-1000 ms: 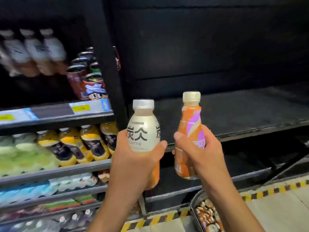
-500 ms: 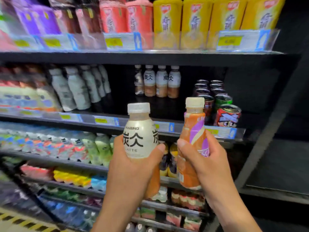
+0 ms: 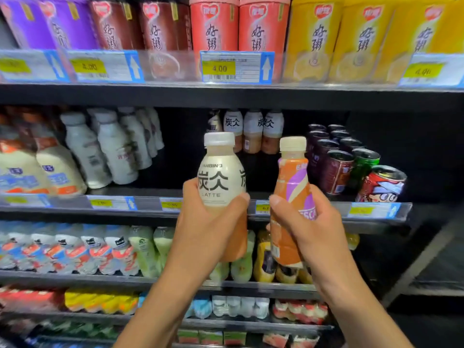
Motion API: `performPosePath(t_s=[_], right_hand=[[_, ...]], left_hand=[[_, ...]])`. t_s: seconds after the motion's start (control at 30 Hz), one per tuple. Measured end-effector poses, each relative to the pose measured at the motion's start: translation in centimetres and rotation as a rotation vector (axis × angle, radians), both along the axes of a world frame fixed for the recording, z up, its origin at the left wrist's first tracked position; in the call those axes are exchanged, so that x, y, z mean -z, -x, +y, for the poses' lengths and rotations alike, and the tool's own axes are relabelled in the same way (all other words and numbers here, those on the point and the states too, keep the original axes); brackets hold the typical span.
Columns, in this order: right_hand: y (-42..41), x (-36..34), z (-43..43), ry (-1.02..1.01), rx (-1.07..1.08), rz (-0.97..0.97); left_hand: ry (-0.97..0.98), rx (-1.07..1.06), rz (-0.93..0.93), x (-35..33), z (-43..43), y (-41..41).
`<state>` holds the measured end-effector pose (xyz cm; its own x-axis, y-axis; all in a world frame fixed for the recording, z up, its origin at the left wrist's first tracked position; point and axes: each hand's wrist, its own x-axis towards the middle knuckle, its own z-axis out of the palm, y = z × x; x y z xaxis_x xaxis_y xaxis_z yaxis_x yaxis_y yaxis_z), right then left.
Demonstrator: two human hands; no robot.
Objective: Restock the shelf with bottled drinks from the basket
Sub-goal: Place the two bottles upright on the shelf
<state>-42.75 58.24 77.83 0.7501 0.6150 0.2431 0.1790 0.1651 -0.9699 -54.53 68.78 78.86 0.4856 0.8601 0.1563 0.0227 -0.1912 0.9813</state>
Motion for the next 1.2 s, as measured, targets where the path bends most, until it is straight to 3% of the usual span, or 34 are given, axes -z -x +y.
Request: performPosePath(t_s=[0.27, 0.53, 0.63, 0.77, 1.2], right_hand=[[-4.1, -1.1, 4.2, 0.046, 0.009, -0.027], [-6.9, -0.9, 6.2, 0.047, 0.061, 0.000], [-7.9, -0.8, 7.3, 0.063, 0.072, 0.019], [-8.8, -0.6, 8.7, 0.069, 0.066, 0.054], [-9.2, -0.2, 9.2, 0.054, 0.007, 0.048]], left_hand=[[-0.094, -0.006, 0.038, -1.2, 5.8, -5.7], [0.015, -0.053, 0.046, -0.6, 13.3, -13.6], [-0.105, -0.032, 0.075, -0.7, 16.0, -16.4], [-0.169, 0.038, 0.071, 0.6, 18.2, -18.4], [-0.177, -0.086, 0.130, 2.8, 22.4, -22.2]])
